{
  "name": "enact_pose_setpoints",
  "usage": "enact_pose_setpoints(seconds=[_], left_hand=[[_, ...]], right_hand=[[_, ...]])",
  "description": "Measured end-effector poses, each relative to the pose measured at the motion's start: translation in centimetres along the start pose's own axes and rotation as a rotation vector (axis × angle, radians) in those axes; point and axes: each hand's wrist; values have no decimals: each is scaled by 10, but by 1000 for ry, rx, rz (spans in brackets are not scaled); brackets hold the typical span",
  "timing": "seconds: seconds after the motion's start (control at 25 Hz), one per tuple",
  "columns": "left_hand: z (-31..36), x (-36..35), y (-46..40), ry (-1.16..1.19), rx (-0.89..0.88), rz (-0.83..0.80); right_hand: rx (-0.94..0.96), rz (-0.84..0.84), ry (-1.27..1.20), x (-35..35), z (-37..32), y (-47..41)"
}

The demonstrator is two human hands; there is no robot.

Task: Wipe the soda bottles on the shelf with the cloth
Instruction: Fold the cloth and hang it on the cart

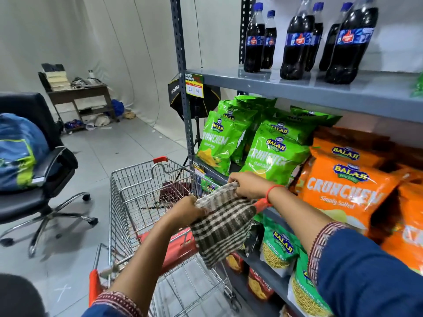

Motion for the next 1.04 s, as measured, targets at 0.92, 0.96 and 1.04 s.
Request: enact_pose_setpoints(seconds=[0.92,0.96,1.04], left_hand=[[30,-9,0,118,-426,108],[33,-10,-1,129,-450,163],[35,-7,-3,120,-456,203]], right_hand=[[149,81,-669,10,-12,30],[139,109,-672,10,-14,31],[120,54,-643,11,-11,36]])
Point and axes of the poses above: each hand's wrist, its own y-axis away from the middle knuckle, its own x-axis out of the back of the hand, z = x × y, and after that the axes turned 2 degrees about -x, right-handed
